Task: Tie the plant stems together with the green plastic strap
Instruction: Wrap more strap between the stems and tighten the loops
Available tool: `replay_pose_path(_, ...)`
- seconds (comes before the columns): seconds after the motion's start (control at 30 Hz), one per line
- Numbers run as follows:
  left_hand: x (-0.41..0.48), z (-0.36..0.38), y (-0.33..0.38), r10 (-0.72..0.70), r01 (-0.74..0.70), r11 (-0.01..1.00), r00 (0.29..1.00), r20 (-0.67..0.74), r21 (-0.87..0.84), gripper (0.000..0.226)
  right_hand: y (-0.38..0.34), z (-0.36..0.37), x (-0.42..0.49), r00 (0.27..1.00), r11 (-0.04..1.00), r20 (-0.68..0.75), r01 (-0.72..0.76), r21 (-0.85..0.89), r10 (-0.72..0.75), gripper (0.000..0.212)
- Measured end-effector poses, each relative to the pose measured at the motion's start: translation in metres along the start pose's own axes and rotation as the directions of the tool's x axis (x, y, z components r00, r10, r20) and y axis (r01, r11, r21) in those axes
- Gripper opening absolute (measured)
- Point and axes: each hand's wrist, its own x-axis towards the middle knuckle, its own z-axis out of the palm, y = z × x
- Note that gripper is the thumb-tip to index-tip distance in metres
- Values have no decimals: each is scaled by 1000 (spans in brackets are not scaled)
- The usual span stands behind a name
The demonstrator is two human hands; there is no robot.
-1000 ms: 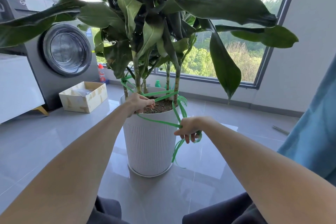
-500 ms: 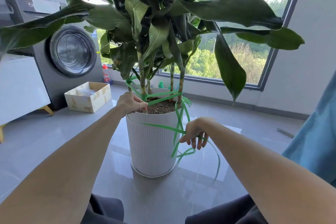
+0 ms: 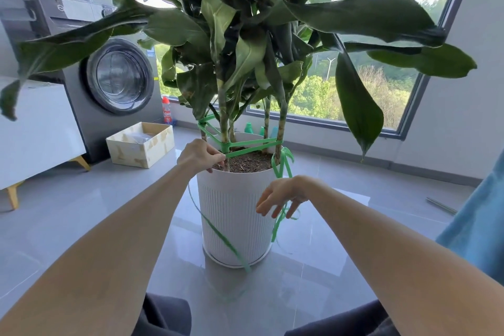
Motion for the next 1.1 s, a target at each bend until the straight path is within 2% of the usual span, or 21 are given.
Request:
replay_pose_path(0.07,1,0,-2,-10,9,1000,1000,-15,-25,25,-1,-5,10,983,991,-184,51,123,-27,30)
replay_pose_path(0.1,2,1,-2,-14,13,999,1000,-24,-46,27,-1,-7,15,945,976,-325,97,193,-29,22)
replay_pose_path(0.13,3,2,-2,-18,16,997,999,-35,-70,28,-2,-10,21,876,958,-482,148,246,-12,15)
replay_pose_path(0.2,3,3,1,-27,21,994,998,-57,-108,27,-3,-17,30,644,937,-763,225,266,62,14)
replay_pose_path(0.23,4,4,1,-31,24,993,997,-66,-116,25,-5,-21,34,532,936,-841,239,260,97,17)
replay_pose_path(0.27,5,4,1,-30,21,993,997,-69,-119,24,-6,-23,35,450,937,-885,245,250,118,23)
replay_pose_path(0.3,6,5,1,-26,18,993,997,-69,-118,23,-7,-25,37,404,941,-907,245,234,120,30)
replay_pose_path(0.33,7,5,0,-21,13,993,997,-70,-115,22,-8,-26,40,394,946,-913,241,216,108,38)
replay_pose_path(0.43,10,6,-4,-12,2,992,997,-79,-124,17,-10,-26,49,421,959,-905,223,173,65,60)
replay_pose_path(0.53,11,8,-6,-12,1,990,997,-77,-141,16,-11,-26,58,466,969,-883,190,159,53,71)
replay_pose_path(0.63,11,8,-7,-13,0,986,997,-79,-165,15,-10,-26,63,503,980,-861,120,161,80,68)
replay_pose_path(0.77,12,9,-6,2,-11,986,998,-55,-165,13,-6,-29,67,513,988,-854,65,143,90,65)
replay_pose_path(1.1,14,13,-8,35,-42,993,998,-56,-115,13,1,-28,68,444,985,-896,-161,-60,18,59)
